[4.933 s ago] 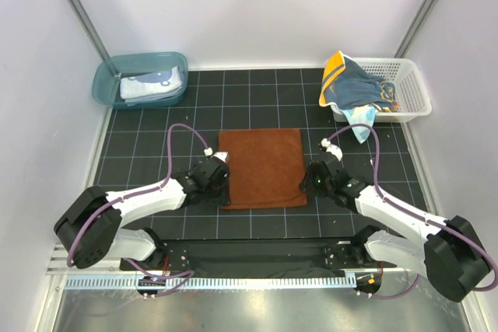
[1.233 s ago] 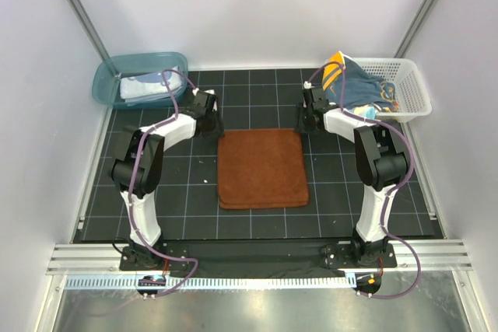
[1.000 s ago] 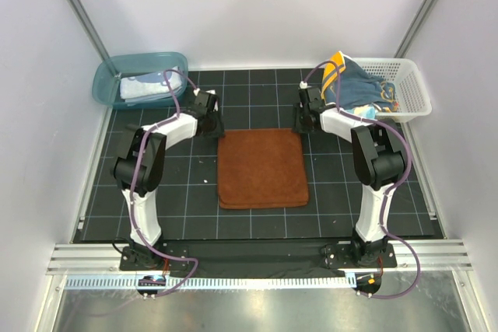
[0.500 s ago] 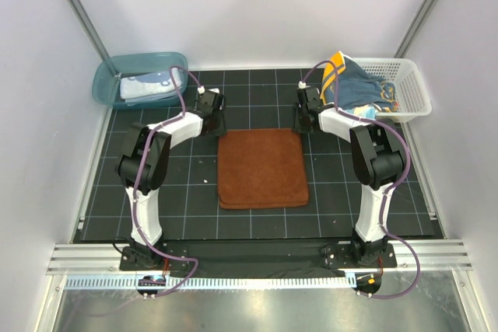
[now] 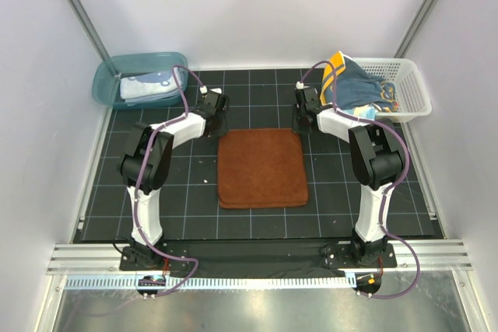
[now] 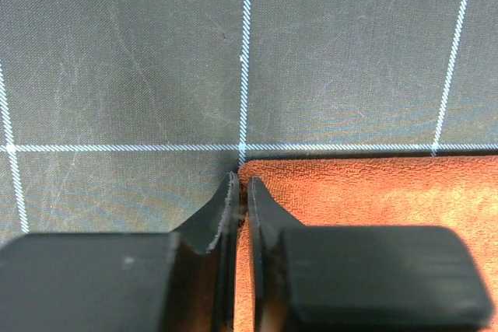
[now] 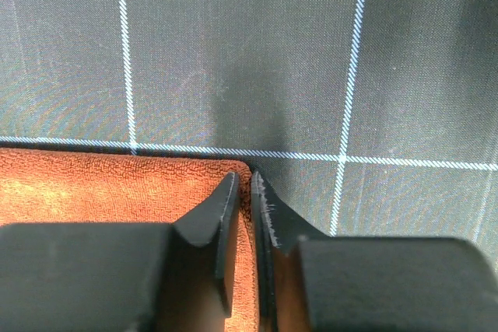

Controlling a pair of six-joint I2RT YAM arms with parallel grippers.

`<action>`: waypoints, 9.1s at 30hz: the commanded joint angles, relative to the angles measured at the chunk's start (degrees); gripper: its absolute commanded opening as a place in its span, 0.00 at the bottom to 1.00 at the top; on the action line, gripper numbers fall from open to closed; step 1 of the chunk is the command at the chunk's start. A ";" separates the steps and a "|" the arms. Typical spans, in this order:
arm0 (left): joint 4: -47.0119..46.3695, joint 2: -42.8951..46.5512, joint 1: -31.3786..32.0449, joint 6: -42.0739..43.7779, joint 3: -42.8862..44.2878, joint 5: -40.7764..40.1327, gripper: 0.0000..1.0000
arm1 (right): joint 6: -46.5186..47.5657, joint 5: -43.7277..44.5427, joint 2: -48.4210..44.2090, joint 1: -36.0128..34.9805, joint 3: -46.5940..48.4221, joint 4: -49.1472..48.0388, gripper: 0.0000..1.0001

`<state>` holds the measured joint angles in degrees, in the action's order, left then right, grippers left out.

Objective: Fold and stack the towels
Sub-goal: Fold the towel, then smooth out wrinkles on the folded towel

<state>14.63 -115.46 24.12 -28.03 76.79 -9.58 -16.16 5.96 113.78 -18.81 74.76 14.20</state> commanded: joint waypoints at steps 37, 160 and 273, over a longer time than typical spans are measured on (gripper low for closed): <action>-11.99 3.92 -5.31 -1.67 5.04 6.24 0.00 | -1.41 0.29 -7.07 2.02 2.50 -10.68 0.01; 0.04 27.39 12.79 -13.45 -35.66 -4.74 0.00 | -17.41 9.61 -37.41 -12.57 -28.29 -1.37 0.42; 15.78 21.41 15.42 -4.39 -5.69 -4.13 0.40 | -22.95 16.54 -40.50 -21.18 -30.13 4.79 0.61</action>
<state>29.87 -97.12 36.62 -32.14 70.39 -14.76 -41.15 20.32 69.52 -39.79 39.33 21.06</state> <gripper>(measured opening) 0.393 0.605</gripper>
